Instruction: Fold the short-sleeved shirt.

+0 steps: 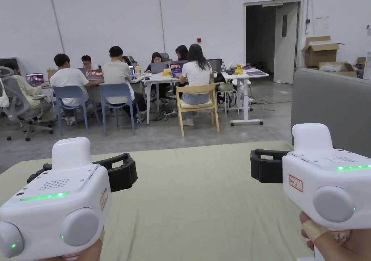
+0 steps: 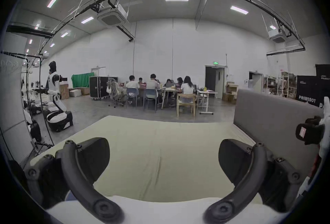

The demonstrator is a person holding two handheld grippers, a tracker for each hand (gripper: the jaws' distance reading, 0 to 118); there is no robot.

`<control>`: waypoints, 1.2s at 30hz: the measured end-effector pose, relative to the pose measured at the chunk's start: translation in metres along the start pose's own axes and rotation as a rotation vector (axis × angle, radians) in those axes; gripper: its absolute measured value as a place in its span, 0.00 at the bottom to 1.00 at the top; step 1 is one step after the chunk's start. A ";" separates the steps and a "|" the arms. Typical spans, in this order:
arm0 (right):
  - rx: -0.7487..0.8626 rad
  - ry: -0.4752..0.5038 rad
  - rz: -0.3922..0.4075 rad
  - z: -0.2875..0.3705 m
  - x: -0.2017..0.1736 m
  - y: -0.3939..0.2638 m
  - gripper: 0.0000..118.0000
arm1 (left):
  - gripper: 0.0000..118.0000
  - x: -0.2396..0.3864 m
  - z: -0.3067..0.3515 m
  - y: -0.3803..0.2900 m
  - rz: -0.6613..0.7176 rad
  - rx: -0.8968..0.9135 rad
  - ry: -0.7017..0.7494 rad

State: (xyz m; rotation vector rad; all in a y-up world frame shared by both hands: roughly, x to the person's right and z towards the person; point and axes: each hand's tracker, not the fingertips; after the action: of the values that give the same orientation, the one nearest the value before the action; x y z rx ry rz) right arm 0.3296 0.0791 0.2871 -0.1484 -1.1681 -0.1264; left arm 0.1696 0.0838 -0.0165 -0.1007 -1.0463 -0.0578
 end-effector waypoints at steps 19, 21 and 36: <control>-0.010 -0.044 0.062 0.002 -0.021 -0.002 1.00 | 1.00 0.008 0.000 0.000 -0.047 -0.019 -0.015; -0.011 -0.039 0.058 0.002 -0.021 -0.002 1.00 | 1.00 0.008 -0.001 -0.001 -0.050 -0.024 -0.019; -0.017 -0.044 0.012 0.001 -0.018 0.005 1.00 | 1.00 0.006 0.001 -0.001 -0.054 -0.024 -0.016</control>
State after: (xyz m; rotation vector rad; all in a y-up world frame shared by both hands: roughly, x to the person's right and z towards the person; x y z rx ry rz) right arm 0.3229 0.0850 0.2700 -0.1741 -1.2099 -0.1235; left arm 0.1721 0.0827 -0.0110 -0.0948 -1.0640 -0.1181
